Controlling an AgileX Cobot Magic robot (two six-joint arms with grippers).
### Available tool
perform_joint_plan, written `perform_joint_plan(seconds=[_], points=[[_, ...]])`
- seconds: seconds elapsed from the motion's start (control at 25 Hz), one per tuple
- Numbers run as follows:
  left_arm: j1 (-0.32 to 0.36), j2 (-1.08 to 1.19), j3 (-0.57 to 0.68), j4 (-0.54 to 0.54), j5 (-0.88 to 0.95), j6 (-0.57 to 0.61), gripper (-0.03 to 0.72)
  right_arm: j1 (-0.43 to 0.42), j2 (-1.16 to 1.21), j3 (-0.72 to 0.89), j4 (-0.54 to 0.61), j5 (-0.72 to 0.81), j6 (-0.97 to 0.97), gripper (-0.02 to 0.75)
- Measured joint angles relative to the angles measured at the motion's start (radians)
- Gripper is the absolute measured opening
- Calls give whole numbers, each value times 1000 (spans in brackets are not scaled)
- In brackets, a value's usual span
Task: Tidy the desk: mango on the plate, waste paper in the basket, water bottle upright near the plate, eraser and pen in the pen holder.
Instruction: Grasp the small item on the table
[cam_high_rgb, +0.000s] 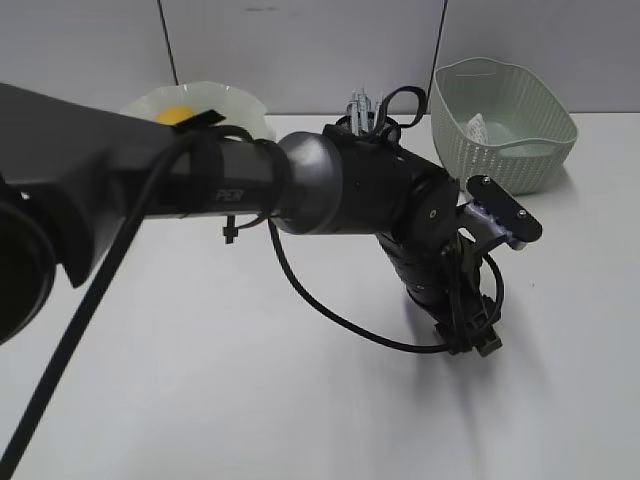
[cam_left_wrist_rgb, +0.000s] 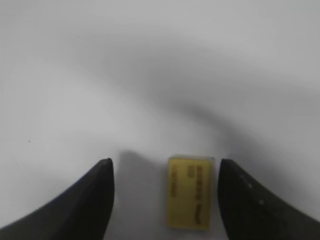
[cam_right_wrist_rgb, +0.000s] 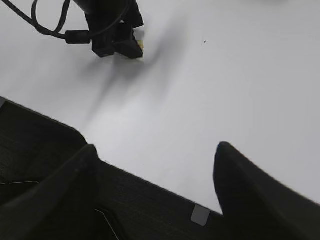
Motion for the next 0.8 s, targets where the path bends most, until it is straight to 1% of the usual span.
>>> perform_joint_plan(seconds=[0.2,0.28,0.32,0.4,0.48,0.52,0.68,0.8], points=[[-8,26,-7,9,-4,0,486,0,0,0,0,0,0,559],[-8,29,-8,8,-7,0,461,0,0,0,0,0,0,559],[-8,29,-8,8,-8,0,430,0,0,0,0,0,0,559],[-9,31,-11,8,-8,0,339,0,0,0,0,0,0,561],[-10,31,-13,8,-2,0,213,0,0,0,0,0,0,560],[-10,31,-13,8,1,0,196,0,0,0,0,0,0,560],[-11,26,-14,18,14,0,197,0,0,0,0,0,0,560],[-11,5,-11,65,57,1,197,0,0,0,0,0,0,560]])
